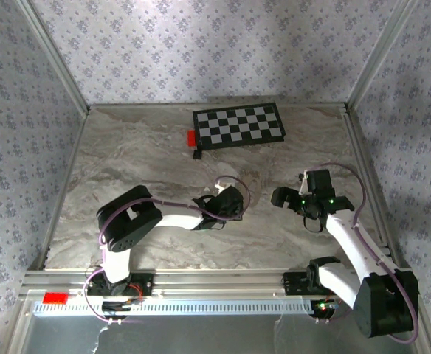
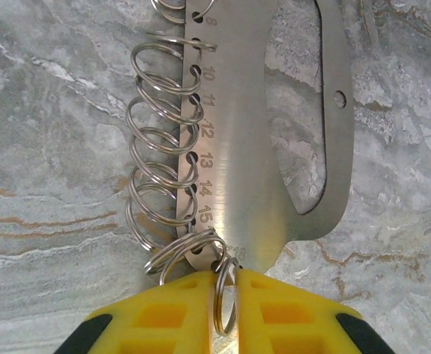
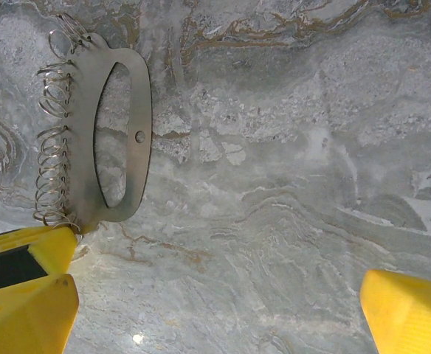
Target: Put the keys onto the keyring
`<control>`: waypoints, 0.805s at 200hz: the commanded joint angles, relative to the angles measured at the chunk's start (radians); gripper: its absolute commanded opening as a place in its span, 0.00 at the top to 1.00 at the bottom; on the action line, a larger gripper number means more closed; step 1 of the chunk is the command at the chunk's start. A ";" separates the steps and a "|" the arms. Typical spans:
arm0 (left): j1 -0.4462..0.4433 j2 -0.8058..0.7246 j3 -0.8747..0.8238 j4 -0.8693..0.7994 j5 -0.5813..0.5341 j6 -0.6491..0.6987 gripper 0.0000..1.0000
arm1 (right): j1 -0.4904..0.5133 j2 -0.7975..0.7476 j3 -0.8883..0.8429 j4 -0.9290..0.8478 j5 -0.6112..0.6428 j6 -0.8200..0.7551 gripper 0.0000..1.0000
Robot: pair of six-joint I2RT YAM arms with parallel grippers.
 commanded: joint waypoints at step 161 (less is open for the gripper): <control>0.017 -0.446 -0.097 -0.208 0.159 0.521 1.00 | 0.022 -0.083 0.112 -0.072 -0.056 -0.035 0.01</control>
